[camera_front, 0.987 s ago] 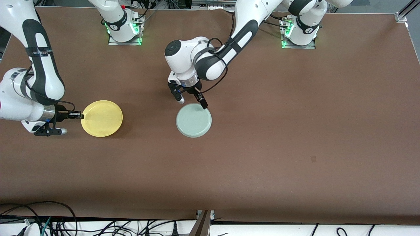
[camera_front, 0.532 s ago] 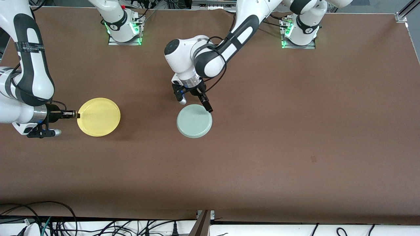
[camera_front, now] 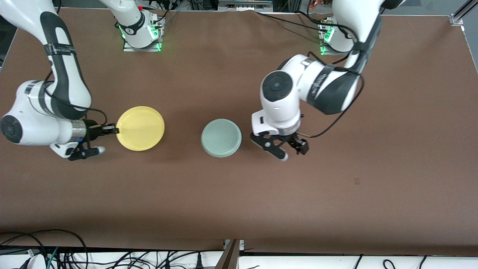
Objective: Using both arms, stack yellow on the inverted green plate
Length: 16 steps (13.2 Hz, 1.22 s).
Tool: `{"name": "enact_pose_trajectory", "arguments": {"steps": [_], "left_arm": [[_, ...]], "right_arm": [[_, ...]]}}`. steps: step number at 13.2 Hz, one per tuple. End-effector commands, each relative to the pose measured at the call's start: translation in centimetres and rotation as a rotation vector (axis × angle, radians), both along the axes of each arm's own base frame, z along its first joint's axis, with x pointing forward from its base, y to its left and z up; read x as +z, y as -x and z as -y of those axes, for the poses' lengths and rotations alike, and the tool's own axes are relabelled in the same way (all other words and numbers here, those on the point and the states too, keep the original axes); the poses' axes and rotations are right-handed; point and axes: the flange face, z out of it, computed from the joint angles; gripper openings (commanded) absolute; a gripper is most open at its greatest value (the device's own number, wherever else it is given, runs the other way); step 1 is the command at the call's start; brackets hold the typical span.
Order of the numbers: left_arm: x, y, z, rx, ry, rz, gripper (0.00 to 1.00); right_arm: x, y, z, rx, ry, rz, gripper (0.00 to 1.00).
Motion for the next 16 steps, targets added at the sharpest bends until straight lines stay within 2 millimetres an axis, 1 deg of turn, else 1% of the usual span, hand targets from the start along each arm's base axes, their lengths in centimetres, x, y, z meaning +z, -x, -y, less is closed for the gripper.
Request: {"name": "enact_pose_trajectory", "arguments": {"steps": [1,3,4,5,6,7,8,10,11,12,14,15,16], "left_arm": [[5.7,0.1,-6.5,0.115,0.042,-0.040,1.00],[8.9,-0.3,-13.5,0.239,0.087,-0.107,1.00],[10.2,-0.3,-16.6,0.287,0.100,-0.121,1.00],[11.2,-0.2,-19.1,0.306,0.105,-0.140,1.00],[11.9,-0.1,-21.5,0.333,0.114,-0.160,1.00],[12.4,0.0,-24.6,0.388,0.134,-0.189,1.00],[12.5,0.5,-27.3,0.433,0.162,-0.210,1.00],[12.8,2.5,-30.0,0.478,0.161,-0.190,1.00],[12.9,3.6,-31.0,0.491,0.164,-0.148,1.00],[12.6,4.8,-32.3,0.513,0.166,-0.116,1.00],[11.3,6.7,-33.6,0.528,0.174,-0.059,1.00],[10.7,7.6,-33.8,0.542,0.181,-0.030,1.00],[10.0,8.2,-33.8,0.552,0.184,-0.027,1.00]], "right_arm": [[-0.5,-0.1,-4.4,-0.048,-0.072,-0.026,0.00],[-0.7,0.3,-9.2,-0.070,-0.049,-0.017,0.00],[-1.3,0.7,-12.0,-0.081,-0.030,-0.015,0.00],[-1.7,1.0,-14.6,-0.085,-0.017,-0.001,0.00],[-2.5,1.3,-16.5,-0.090,-0.008,0.008,0.00],[-3.3,1.6,-18.4,-0.104,0.002,0.015,0.00],[-3.9,2.0,-20.3,-0.119,0.013,0.023,0.00],[-5.3,3.0,-24.3,-0.173,0.015,0.031,0.00],[-5.8,3.2,-25.2,-0.182,0.016,0.040,0.00],[-6.3,3.2,-25.2,-0.185,0.017,0.044,0.00],[-7.7,3.5,-25.9,-0.177,0.024,0.042,0.00],[-8.3,3.6,-26.3,-0.177,0.026,0.048,0.00],[-8.9,4.0,-27.1,-0.167,0.027,0.056,0.00]]}}
